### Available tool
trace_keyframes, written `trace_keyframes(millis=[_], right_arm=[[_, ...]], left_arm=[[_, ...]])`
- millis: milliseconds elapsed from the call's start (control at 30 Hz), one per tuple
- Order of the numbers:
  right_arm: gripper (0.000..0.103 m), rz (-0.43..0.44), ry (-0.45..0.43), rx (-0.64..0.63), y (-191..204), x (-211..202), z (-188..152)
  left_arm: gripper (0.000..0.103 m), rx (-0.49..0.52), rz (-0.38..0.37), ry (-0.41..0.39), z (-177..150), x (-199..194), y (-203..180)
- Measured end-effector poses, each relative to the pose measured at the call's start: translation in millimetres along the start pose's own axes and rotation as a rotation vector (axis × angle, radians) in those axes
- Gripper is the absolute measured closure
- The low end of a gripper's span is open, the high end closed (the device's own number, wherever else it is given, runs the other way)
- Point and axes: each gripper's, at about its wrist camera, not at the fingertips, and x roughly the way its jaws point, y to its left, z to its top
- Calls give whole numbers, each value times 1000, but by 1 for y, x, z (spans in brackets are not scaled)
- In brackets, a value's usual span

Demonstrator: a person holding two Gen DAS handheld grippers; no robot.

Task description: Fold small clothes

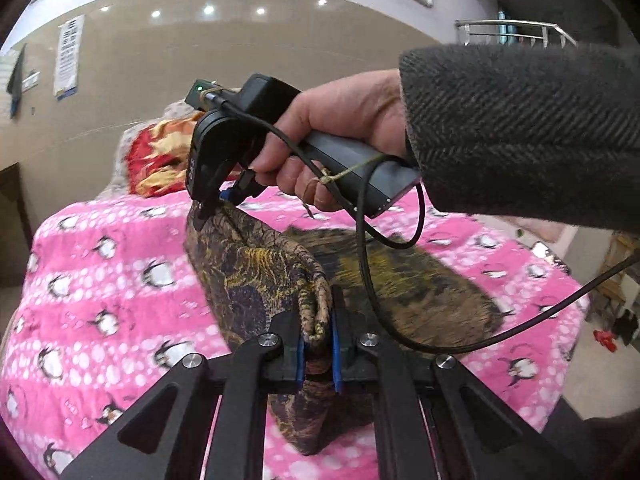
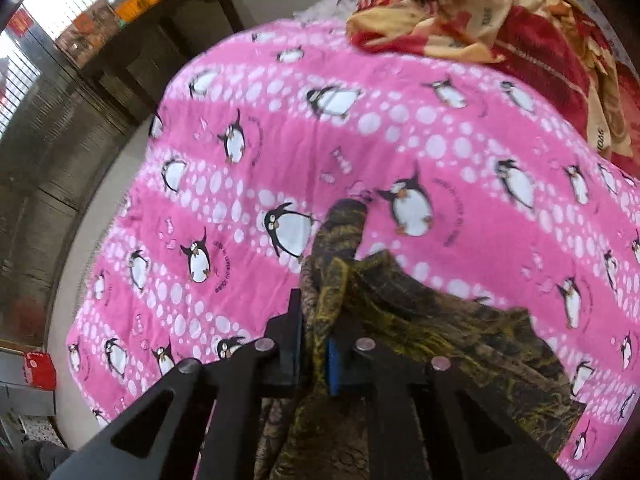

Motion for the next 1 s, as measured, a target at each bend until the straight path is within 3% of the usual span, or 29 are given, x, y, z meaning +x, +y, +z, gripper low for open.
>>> trace_keyframes(millis=[300, 467, 633, 700, 733, 833, 933, 1000], right_arm=[[95, -5, -52, 94, -96, -86, -59], [95, -32, -26, 156, -158, -89, -93], [95, -22, -43, 232, -200, -55, -118], [91, -23, -39, 281, -212, -32, -125], [84, -17, -43, 310, -217, -22, -131], [75, -5, -75, 376, -229, -12, -150], [74, 3, -181, 430, -229, -39, -165], [72, 8, -260, 372, -210, -69, -178]], left_arm=[[103, 139, -203, 35, 23, 35, -94], [103, 186, -288, 85, 27, 72, -151], [103, 197, -311, 216, 7, 130, -188], [103, 205, -316, 287, -8, 146, -197], [103, 204, -326, 320, -15, 149, -199], [103, 202, -371, 363, -23, 145, -203], [103, 139, -415, 355, -12, 116, -187], [102, 106, -389, 317, -5, 88, -161]])
